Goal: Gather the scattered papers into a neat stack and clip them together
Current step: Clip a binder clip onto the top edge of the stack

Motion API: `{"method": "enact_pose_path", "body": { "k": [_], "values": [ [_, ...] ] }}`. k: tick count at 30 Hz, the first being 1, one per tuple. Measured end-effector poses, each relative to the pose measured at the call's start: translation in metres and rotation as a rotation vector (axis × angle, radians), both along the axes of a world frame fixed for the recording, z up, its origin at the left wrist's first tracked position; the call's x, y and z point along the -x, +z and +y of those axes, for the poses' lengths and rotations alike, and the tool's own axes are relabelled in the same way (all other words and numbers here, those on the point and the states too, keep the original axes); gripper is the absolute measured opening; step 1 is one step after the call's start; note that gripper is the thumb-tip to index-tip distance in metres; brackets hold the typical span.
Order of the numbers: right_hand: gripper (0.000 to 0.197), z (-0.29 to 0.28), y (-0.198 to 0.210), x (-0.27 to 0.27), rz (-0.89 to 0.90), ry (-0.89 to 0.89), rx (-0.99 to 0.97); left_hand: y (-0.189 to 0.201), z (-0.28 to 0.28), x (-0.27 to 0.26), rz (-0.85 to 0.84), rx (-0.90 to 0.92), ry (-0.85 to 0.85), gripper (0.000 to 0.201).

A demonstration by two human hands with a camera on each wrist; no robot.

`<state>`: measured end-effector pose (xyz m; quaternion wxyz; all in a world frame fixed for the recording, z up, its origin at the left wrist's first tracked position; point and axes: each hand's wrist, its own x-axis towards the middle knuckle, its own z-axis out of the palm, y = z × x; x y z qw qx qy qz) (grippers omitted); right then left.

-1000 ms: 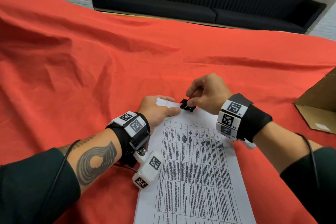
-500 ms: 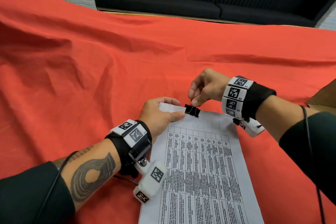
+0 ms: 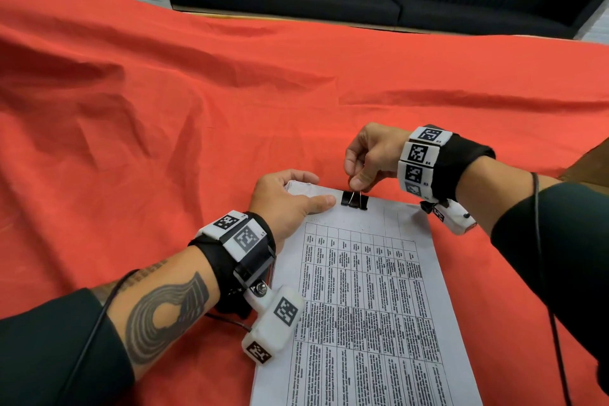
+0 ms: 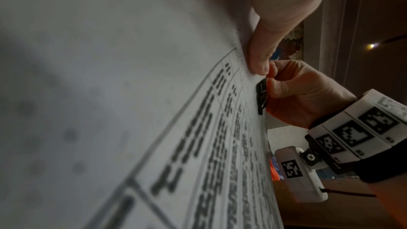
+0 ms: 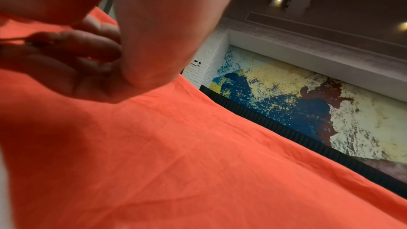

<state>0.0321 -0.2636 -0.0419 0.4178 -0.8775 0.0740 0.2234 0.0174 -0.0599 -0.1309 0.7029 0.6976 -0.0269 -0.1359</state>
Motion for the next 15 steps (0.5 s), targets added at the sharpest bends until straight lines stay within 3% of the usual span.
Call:
{"method": "enact_pose_path", "body": {
  "k": [15],
  "values": [
    [0.035,-0.0104,-0.0082,-0.0044,0.006,0.000,-0.013,-0.0032,0.0000,-0.0036,0.024,-0.029,-0.002,0.052]
  ]
}}
